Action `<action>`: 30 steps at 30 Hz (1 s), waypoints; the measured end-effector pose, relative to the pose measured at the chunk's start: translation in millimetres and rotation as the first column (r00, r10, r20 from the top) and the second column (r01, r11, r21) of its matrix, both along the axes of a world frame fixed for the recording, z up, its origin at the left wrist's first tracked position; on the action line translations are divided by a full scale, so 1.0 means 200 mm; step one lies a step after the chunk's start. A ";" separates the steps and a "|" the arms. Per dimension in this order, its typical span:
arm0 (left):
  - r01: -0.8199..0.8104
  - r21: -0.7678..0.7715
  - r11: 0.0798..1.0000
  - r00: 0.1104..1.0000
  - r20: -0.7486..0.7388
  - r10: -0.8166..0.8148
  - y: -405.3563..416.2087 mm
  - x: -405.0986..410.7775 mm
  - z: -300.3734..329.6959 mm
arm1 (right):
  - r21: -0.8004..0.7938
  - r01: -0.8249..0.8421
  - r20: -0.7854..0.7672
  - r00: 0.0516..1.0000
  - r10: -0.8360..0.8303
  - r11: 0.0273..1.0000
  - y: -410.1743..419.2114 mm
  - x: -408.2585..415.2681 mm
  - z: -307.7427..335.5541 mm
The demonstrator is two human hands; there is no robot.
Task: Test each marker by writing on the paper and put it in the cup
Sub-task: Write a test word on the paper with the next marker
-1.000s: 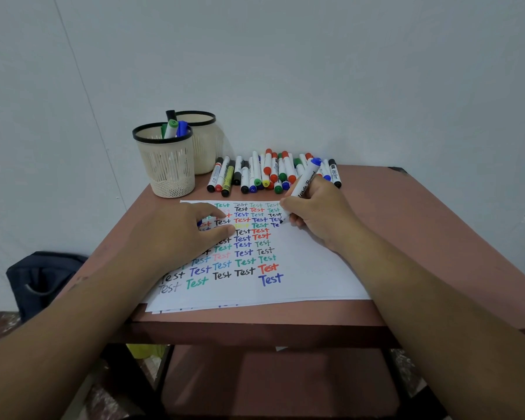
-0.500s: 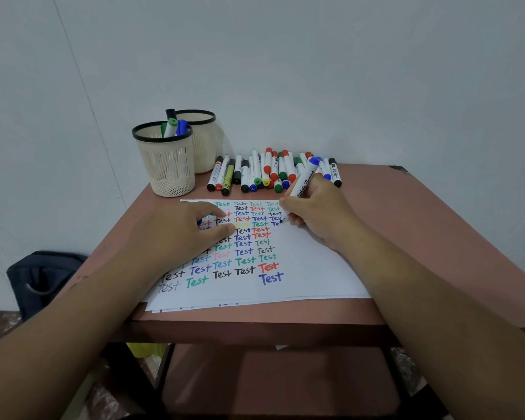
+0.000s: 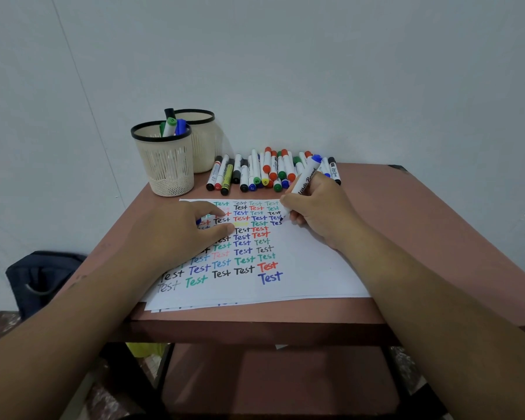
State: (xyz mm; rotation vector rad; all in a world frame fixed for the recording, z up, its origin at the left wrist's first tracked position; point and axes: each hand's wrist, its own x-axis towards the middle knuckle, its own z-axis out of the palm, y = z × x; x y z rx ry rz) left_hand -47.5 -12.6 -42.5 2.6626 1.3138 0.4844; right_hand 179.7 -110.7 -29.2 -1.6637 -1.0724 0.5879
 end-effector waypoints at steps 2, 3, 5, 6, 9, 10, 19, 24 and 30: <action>0.000 -0.001 1.000 1.000 0.004 0.000 0.00 0.00 0.00 | 0.001 0.025 0.023 0.999 -0.025 1.000 0.00 0.01 0.00; 0.000 0.000 1.000 1.000 0.004 0.000 0.00 0.00 0.00 | -0.003 0.031 0.031 0.999 -0.030 1.000 0.01 0.01 0.00; -0.001 0.004 1.000 1.000 0.005 0.001 0.00 0.00 0.00 | -0.009 0.029 0.039 0.999 -0.029 1.000 0.01 0.01 -0.01; -0.001 0.010 1.000 1.000 0.003 0.001 0.00 0.00 0.00 | -0.010 0.029 0.041 0.999 -0.029 1.000 0.01 0.01 -0.01; -0.002 0.013 1.000 1.000 -0.004 0.002 0.00 0.00 0.00 | -0.009 0.035 0.042 0.999 -0.035 0.999 0.01 0.02 -0.01; -0.001 0.005 1.000 1.000 0.003 0.000 0.00 0.00 0.00 | -0.007 0.033 0.037 0.999 -0.033 0.999 0.01 0.02 -0.01; -0.006 0.003 1.000 1.000 -0.003 0.006 -0.01 0.00 0.01 | -0.044 0.015 0.057 0.998 -0.013 0.999 0.01 0.03 -0.01; -0.009 0.015 1.000 1.000 -0.010 0.009 -0.02 0.00 0.01 | -0.008 0.018 0.015 1.000 -0.018 1.000 0.02 0.03 -0.02; -0.017 0.000 1.000 1.000 -0.020 0.017 -0.03 0.00 0.02 | -0.008 0.000 0.005 1.000 0.000 1.000 0.00 0.02 -0.01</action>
